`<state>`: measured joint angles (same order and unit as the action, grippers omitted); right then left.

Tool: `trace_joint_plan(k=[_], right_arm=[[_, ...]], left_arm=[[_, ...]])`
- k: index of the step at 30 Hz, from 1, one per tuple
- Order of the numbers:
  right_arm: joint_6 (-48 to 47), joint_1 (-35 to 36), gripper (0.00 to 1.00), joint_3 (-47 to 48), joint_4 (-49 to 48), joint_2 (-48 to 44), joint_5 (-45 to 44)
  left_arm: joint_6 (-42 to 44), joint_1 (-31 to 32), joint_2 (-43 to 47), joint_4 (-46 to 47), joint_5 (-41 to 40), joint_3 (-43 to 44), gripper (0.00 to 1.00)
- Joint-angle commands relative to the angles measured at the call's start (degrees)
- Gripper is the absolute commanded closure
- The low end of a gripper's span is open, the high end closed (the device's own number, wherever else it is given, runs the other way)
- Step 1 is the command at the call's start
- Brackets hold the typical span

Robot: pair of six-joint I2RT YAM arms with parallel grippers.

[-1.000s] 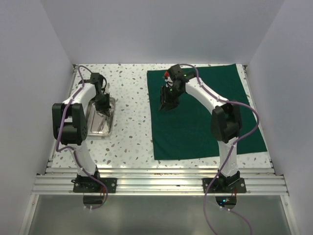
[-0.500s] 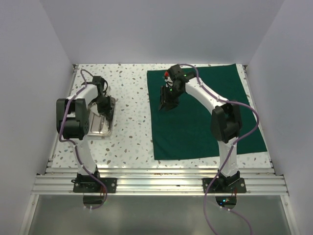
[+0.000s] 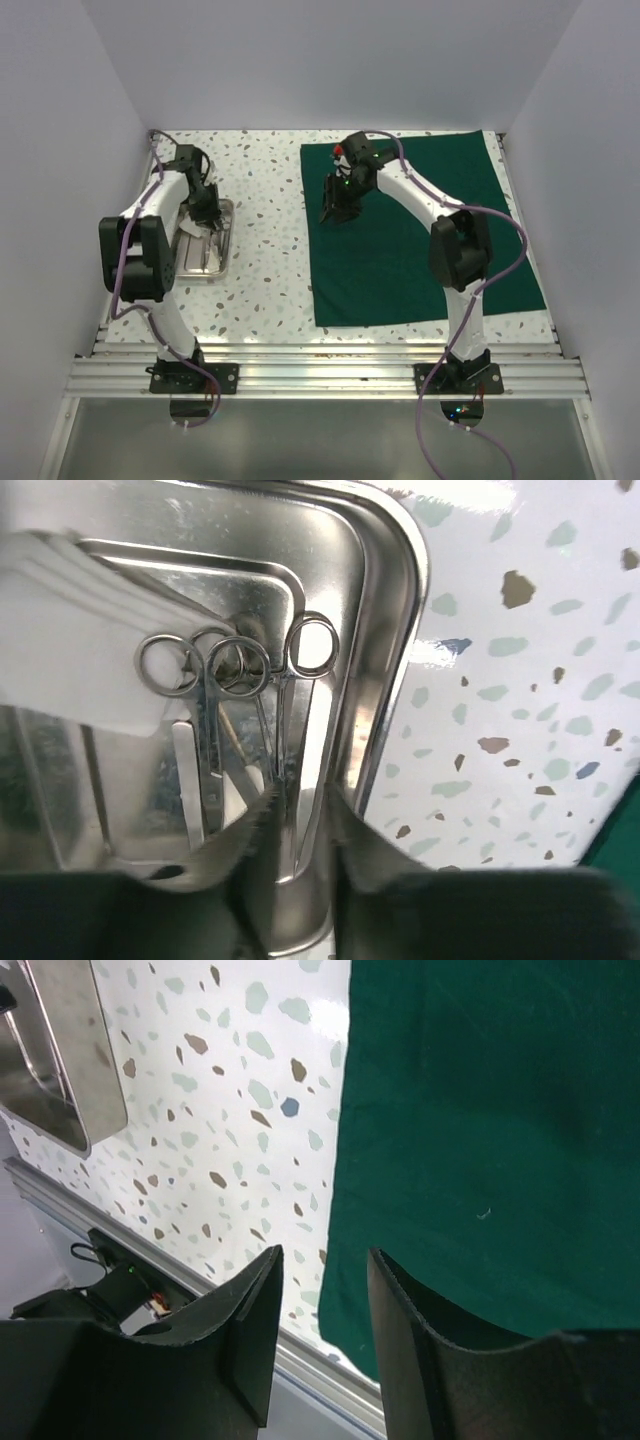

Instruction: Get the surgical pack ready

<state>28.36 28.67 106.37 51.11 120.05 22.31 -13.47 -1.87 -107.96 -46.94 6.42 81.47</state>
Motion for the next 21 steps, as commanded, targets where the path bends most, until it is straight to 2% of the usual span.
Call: trace_joint_plan(k=[1, 2, 3, 5, 8, 11, 15, 21], right_arm=[[2.92, 2.09, 0.55, 2.77, -5.40, 4.47, 0.99], [3.80, 3.23, 0.50, 4.19, -5.58, 5.62, 0.29], [4.68, 3.76, 0.46, 5.68, -6.11, 7.03, -0.15], [7.39, 4.90, 0.44, 10.69, -6.03, 10.54, -0.42], [9.78, 5.61, 0.43, 16.49, -4.27, 13.53, -0.68], [10.05, 6.05, 0.40, 17.56, -3.92, 13.11, -0.33], [6.81, 6.05, 0.34, 12.48, -4.79, 9.69, -0.25], [-3.13, 5.96, 0.32, 5.09, -3.38, 4.41, -0.68]], left_arm=[[-1.38, -0.50, 6.43, -1.05, -2.70, 3.17, 0.68], [-1.38, -0.59, 7.14, -1.22, -4.81, 3.25, 0.63], [-1.20, -0.68, 8.02, -1.23, -10.40, 2.73, 0.59], [-0.94, -1.55, 10.22, -0.44, -14.83, 1.50, 0.48], [-1.29, -4.80, 10.58, 0.44, -17.49, -0.43, 0.41], [-1.20, -7.18, 8.83, 0.45, -18.98, -1.40, 0.39], [-0.94, -10.34, 6.72, -0.35, -20.30, -1.49, 0.39], [0.20, -13.25, 2.68, -0.35, -20.39, -2.11, 0.44]])
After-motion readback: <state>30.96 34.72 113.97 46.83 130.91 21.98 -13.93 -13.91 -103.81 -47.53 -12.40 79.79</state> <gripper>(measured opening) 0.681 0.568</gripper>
